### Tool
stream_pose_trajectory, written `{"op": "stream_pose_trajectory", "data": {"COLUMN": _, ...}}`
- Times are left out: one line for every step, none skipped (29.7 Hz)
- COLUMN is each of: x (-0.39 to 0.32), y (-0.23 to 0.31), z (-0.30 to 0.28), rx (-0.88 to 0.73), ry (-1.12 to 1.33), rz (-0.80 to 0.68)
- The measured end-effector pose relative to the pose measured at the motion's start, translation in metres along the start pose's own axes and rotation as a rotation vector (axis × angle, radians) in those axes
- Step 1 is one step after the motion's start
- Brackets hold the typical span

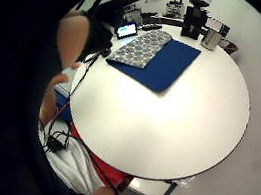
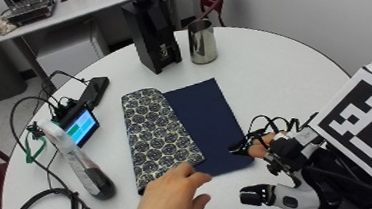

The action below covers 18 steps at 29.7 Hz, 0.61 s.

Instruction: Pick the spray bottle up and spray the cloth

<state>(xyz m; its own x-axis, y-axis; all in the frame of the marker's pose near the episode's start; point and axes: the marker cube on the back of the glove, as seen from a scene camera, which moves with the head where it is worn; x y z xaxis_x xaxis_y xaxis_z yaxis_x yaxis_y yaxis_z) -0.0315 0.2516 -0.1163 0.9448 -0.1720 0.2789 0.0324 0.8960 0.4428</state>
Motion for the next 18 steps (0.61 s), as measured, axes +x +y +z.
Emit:
{"op": "stream_pose_trajectory", "data": {"x": -0.002, "y": 0.003, "z": -0.001, "rx": 0.002, "ry": -0.001, "rz": -0.001}}
{"op": "stream_pose_trajectory", "data": {"x": -0.004, "y": 0.006, "z": -0.002, "rx": 0.001, "ry": -0.002, "rz": 0.0}}
{"op": "stream_pose_trajectory", "data": {"x": -0.006, "y": 0.009, "z": -0.003, "rx": 0.001, "ry": -0.001, "rz": 0.004}}
{"op": "stream_pose_trajectory", "data": {"x": -0.007, "y": 0.012, "z": -0.004, "rx": 0.001, "ry": 0.001, "rz": 0.008}}
{"op": "stream_pose_trajectory", "data": {"x": -0.008, "y": 0.015, "z": -0.006, "rx": 0.005, "ry": 0.003, "rz": 0.011}}
{"op": "stream_pose_trajectory", "data": {"x": -0.01, "y": 0.018, "z": -0.008, "rx": 0.011, "ry": 0.002, "rz": 0.013}}
{"op": "stream_pose_trajectory", "data": {"x": -0.011, "y": 0.02, "z": -0.009, "rx": 0.019, "ry": -0.004, "rz": 0.013}}
{"op": "stream_pose_trajectory", "data": {"x": -0.013, "y": 0.022, "z": -0.01, "rx": 0.026, "ry": -0.014, "rz": 0.012}}
{"op": "stream_pose_trajectory", "data": {"x": -0.014, "y": 0.024, "z": -0.011, "rx": 0.031, "ry": -0.024, "rz": 0.012}}
{"op": "stream_pose_trajectory", "data": {"x": -0.016, "y": 0.025, "z": -0.011, "rx": 0.032, "ry": -0.031, "rz": 0.013}}
{"op": "stream_pose_trajectory", "data": {"x": -0.017, "y": 0.025, "z": -0.011, "rx": 0.03, "ry": -0.031, "rz": 0.014}}
{"op": "stream_pose_trajectory", "data": {"x": -0.017, "y": 0.025, "z": -0.011, "rx": 0.025, "ry": -0.027, "rz": 0.015}}
{"op": "stream_pose_trajectory", "data": {"x": -0.018, "y": 0.024, "z": -0.011, "rx": 0.019, "ry": -0.02, "rz": 0.016}}
{"op": "stream_pose_trajectory", "data": {"x": -0.019, "y": 0.023, "z": -0.012, "rx": 0.013, "ry": -0.014, "rz": 0.017}}
{"op": "stream_pose_trajectory", "data": {"x": -0.019, "y": 0.022, "z": -0.013, "rx": 0.008, "ry": -0.009, "rz": 0.018}}
{"op": "stream_pose_trajectory", "data": {"x": -0.02, "y": 0.021, "z": -0.015, "rx": 0.004, "ry": -0.005, "rz": 0.02}}
{"op": "stream_pose_trajectory", "data": {"x": -0.021, "y": 0.02, "z": -0.017, "rx": 0.001, "ry": -0.002, "rz": 0.022}}
{"op": "stream_pose_trajectory", "data": {"x": -0.021, "y": 0.019, "z": -0.018, "rx": -0.001, "ry": 0.002, "rz": 0.023}}
